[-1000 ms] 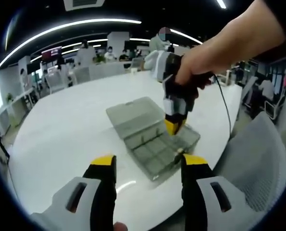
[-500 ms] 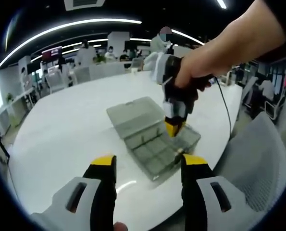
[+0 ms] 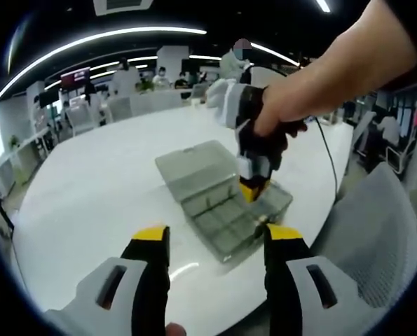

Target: Insert the divider into the dual guide fixture by aligning both edges with the guide slots and pushing it downward to the bottom, including one-sided entry, uneven engagement, binding, and posture correction.

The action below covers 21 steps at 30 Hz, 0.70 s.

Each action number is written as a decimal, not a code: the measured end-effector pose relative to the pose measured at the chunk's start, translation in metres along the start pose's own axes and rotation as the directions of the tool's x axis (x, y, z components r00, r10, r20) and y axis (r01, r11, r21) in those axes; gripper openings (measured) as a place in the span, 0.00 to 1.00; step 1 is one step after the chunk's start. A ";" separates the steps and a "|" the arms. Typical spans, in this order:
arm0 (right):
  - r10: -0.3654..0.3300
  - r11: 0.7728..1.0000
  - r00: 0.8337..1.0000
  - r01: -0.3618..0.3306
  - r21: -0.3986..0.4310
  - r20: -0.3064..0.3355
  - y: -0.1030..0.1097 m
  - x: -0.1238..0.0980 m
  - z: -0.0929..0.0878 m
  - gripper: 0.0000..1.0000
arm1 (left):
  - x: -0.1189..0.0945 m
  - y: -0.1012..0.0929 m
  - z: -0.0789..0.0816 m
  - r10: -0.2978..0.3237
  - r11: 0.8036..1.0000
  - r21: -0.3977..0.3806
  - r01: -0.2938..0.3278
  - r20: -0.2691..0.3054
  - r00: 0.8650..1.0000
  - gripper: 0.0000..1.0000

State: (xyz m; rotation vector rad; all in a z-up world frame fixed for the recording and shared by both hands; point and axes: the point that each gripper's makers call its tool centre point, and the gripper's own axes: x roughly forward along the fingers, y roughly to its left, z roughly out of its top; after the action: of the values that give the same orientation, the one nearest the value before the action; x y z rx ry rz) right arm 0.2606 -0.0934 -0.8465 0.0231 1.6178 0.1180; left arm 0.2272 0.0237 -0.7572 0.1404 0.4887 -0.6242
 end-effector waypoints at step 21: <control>-0.028 0.999 0.999 0.029 -0.041 0.040 -0.001 0.008 0.000 0.00 | 0.001 0.000 -0.002 -0.002 1.000 0.002 0.002 -0.010 1.000 0.51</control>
State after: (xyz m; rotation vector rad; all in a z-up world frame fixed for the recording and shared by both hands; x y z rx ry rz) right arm 0.2604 -0.0935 -0.8542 -0.0293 1.5752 0.1281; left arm 0.2268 0.0235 -0.7591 0.1452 0.4974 -0.6259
